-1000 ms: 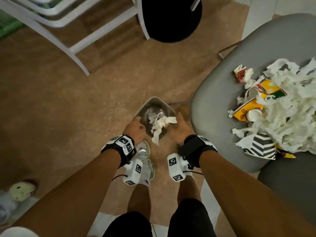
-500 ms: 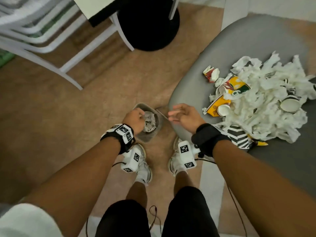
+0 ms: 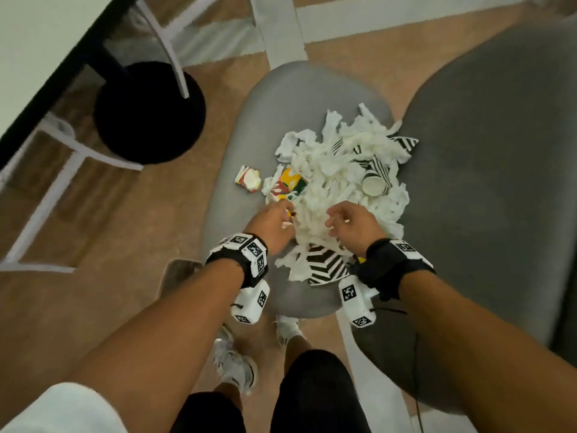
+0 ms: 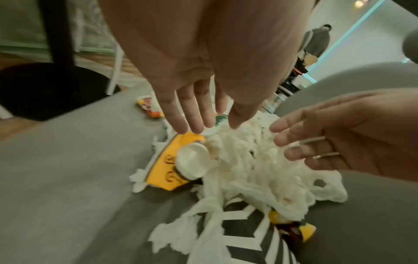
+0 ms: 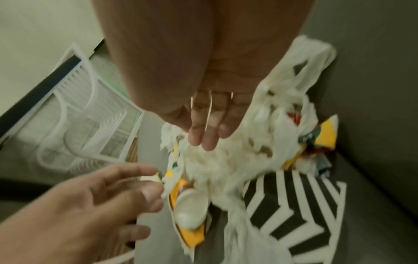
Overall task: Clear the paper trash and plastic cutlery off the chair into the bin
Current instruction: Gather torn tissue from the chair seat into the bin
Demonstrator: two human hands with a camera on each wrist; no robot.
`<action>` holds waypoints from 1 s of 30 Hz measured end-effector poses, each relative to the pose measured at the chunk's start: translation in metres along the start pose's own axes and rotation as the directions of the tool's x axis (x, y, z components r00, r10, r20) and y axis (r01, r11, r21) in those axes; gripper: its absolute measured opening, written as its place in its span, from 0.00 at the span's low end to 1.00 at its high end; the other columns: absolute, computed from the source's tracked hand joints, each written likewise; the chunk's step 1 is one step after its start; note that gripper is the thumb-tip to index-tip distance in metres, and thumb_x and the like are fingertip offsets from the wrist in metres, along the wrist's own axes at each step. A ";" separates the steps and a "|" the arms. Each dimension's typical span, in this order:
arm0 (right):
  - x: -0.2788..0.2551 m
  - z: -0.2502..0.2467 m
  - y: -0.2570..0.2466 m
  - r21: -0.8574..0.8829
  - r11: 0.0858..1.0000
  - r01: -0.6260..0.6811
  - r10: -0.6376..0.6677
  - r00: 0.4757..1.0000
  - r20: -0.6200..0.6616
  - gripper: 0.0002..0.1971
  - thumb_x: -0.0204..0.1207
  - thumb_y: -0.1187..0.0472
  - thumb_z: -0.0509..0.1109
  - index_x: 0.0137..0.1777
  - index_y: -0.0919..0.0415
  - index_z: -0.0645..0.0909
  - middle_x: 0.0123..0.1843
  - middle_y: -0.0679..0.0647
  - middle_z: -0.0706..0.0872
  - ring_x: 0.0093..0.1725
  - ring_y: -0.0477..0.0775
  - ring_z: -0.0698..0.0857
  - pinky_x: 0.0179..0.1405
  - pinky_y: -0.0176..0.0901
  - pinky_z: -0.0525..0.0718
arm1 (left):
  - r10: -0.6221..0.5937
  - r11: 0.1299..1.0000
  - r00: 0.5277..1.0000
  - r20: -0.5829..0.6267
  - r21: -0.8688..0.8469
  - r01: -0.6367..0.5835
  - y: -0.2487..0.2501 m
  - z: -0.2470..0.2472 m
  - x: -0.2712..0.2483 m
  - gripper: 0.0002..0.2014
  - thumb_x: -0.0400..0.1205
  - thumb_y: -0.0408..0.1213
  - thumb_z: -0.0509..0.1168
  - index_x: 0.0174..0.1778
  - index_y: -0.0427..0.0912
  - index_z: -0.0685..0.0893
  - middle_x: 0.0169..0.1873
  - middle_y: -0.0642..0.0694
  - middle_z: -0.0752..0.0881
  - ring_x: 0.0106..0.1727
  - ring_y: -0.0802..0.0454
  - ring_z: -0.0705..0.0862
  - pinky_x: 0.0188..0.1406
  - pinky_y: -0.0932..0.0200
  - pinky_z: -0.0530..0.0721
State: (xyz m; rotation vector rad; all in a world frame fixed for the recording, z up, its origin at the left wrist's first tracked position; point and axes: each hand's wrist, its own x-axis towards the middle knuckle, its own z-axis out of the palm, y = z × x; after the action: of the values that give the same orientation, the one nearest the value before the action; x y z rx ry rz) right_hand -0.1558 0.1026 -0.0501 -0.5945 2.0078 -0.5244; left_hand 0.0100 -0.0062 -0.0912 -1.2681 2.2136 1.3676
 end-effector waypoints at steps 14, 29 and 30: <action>0.050 -0.062 0.020 -0.360 0.933 0.016 -0.121 0.955 -0.271 0.13 0.80 0.62 0.66 0.63 0.54 0.83 0.73 0.54 0.68 0.71 0.56 0.72 0.66 0.48 0.78 | -0.092 0.853 0.965 0.247 0.519 -0.051 0.000 0.021 0.032 0.20 0.81 0.42 0.66 0.71 0.48 0.80 0.80 0.41 0.60 0.79 0.36 0.63 0.71 0.41 0.75; 0.062 -0.057 0.009 -0.628 0.778 -0.034 -0.235 0.910 -0.341 0.14 0.80 0.53 0.68 0.62 0.52 0.85 0.68 0.52 0.82 0.66 0.60 0.78 0.69 0.58 0.71 | -0.034 0.993 0.998 -0.058 0.112 0.040 -0.017 0.011 0.030 0.22 0.78 0.22 0.58 0.64 0.46 0.82 0.64 0.42 0.75 0.64 0.41 0.77 0.66 0.54 0.76; 0.059 -0.059 0.005 -0.629 0.777 -0.028 -0.253 0.901 -0.353 0.13 0.80 0.51 0.68 0.61 0.52 0.85 0.67 0.51 0.83 0.65 0.59 0.79 0.67 0.58 0.72 | -0.027 0.994 0.998 -0.064 0.106 0.034 -0.016 0.007 0.029 0.23 0.79 0.23 0.58 0.67 0.46 0.82 0.65 0.41 0.76 0.65 0.41 0.77 0.67 0.54 0.75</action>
State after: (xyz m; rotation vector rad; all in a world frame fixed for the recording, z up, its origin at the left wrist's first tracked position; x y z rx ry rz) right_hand -0.2350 0.0782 -0.0654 -1.0891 2.5911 -0.0238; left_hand 0.0040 -0.0194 -0.1221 -1.3177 2.2660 1.1967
